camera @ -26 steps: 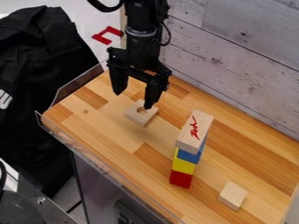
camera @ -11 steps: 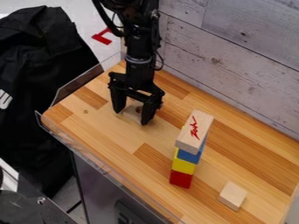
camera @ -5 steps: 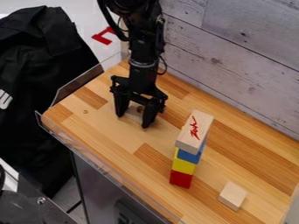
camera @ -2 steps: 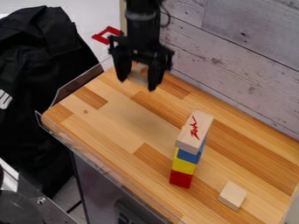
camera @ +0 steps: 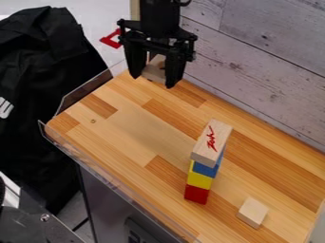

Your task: Move the block with a punch hole on top of the tower

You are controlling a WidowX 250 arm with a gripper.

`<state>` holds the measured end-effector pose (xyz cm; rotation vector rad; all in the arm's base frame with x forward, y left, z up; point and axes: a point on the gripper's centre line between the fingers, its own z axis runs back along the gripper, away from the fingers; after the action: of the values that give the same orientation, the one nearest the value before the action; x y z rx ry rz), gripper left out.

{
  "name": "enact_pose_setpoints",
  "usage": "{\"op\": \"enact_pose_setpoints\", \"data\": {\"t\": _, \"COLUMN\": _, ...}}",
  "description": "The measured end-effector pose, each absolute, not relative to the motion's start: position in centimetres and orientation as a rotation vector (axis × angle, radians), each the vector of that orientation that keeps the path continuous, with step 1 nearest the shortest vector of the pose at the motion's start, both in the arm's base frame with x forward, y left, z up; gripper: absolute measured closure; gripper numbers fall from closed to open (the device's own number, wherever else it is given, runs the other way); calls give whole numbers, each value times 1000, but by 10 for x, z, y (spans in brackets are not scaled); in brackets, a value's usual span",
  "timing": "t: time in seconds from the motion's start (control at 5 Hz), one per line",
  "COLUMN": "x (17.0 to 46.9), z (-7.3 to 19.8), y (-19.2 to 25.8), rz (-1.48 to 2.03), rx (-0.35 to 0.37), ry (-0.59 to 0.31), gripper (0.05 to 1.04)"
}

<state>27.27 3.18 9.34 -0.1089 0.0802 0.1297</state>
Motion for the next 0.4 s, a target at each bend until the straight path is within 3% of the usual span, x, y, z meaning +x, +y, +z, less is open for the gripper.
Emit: {"op": "enact_pose_setpoints", "data": {"t": 0.4, "x": 272, "z": 94, "y": 20, "rz": 36, "rx": -112, "ry": 88, "gripper": 273}}
